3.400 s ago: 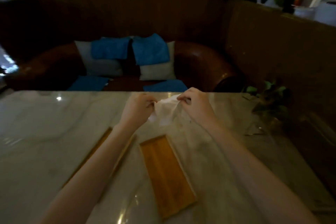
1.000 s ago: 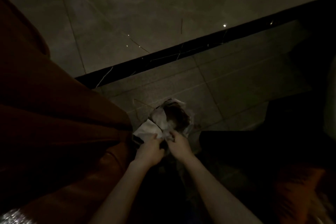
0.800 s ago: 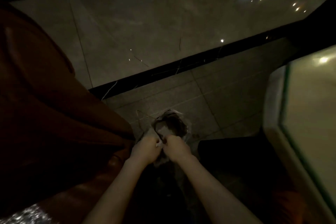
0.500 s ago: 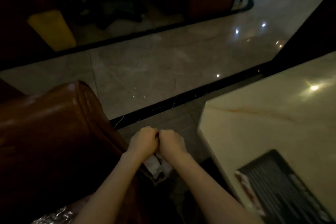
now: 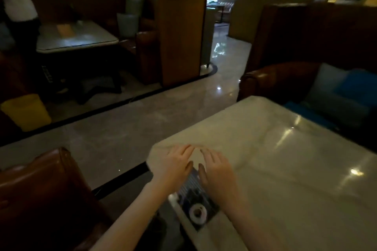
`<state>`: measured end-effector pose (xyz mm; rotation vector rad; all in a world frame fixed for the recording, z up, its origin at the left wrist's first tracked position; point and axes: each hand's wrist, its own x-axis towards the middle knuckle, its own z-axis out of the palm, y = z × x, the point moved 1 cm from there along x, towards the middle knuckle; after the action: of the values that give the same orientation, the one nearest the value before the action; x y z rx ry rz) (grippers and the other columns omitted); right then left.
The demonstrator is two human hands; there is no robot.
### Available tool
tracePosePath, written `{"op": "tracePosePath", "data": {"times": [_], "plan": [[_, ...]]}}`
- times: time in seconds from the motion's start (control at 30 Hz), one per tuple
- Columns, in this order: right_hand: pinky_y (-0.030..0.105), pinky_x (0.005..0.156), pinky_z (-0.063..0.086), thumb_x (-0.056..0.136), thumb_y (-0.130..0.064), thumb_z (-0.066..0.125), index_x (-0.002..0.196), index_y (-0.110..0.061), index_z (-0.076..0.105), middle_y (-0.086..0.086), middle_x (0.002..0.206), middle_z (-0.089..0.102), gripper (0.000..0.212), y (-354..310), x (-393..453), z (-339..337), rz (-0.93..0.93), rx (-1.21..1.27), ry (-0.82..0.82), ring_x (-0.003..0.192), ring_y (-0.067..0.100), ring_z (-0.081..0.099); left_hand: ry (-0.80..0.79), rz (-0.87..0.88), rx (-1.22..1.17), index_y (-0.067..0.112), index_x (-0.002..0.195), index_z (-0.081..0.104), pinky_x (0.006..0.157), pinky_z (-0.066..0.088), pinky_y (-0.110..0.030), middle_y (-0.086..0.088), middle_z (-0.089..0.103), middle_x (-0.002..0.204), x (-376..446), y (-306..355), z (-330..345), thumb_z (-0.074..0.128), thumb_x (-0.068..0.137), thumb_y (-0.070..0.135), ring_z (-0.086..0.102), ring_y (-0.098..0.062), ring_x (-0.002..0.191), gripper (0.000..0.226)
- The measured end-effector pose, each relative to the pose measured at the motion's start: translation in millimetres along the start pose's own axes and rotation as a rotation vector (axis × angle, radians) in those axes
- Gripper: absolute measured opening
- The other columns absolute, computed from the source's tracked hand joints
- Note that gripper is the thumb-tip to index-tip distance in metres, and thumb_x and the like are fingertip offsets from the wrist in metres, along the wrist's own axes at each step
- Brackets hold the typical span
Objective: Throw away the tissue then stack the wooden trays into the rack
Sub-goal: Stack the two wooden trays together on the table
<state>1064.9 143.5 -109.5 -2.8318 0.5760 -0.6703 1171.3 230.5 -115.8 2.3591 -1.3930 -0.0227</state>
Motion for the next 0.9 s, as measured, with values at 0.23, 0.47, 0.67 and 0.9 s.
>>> {"op": "tracePosePath", "data": {"times": [0.23, 0.47, 0.67, 0.9], "plan": [[0.045, 0.09, 0.049, 0.072, -0.018, 0.063, 0.118, -0.002, 0.055, 0.019, 0.117, 0.064, 0.049, 89.3, -122.1, -66.0, 0.244, -0.088, 0.124, 0.108, 0.032, 0.061, -0.052, 0.148, 0.06, 0.021, 0.141, 0.012, 0.115, 0.013, -0.036, 0.0, 0.017, 0.154, -38.4, 140.1, 59.7, 0.031, 0.091, 0.04, 0.014, -0.015, 0.141, 0.056], [0.051, 0.096, 0.043, 0.07, -0.016, 0.069, 0.121, -0.001, 0.051, 0.022, 0.124, 0.059, 0.056, 163.4, -270.9, -124.8, 0.51, -0.19, 0.048, 0.115, 0.034, 0.055, -0.228, 0.231, 0.089, 0.019, 0.141, 0.006, 0.116, 0.009, -0.04, 0.0, 0.007, 0.156, -85.2, 264.8, 115.2, 0.032, 0.092, 0.031, 0.004, -0.016, 0.142, 0.057], [0.052, 0.102, 0.038, 0.074, -0.023, 0.066, 0.128, -0.003, 0.045, 0.018, 0.133, 0.052, 0.061, 210.2, -384.6, -157.3, 0.761, -0.302, 0.013, 0.124, 0.031, 0.048, -0.317, 0.484, 0.183, 0.016, 0.141, 0.006, 0.116, 0.007, -0.041, -0.002, 0.008, 0.156, -97.8, 356.7, 155.2, 0.029, 0.093, 0.03, 0.006, -0.017, 0.142, 0.055], [0.046, 0.116, -0.001, 0.084, -0.059, 0.035, 0.141, -0.005, 0.006, 0.014, 0.154, 0.012, 0.084, 233.0, -462.4, -162.0, 1.142, -0.209, -0.2, 0.142, 0.027, 0.006, -0.479, 0.523, 0.194, 0.014, 0.141, 0.008, 0.116, 0.008, -0.041, -0.005, 0.009, 0.155, -105.2, 395.6, 190.6, 0.022, 0.095, 0.03, 0.006, -0.02, 0.142, 0.051]]}}
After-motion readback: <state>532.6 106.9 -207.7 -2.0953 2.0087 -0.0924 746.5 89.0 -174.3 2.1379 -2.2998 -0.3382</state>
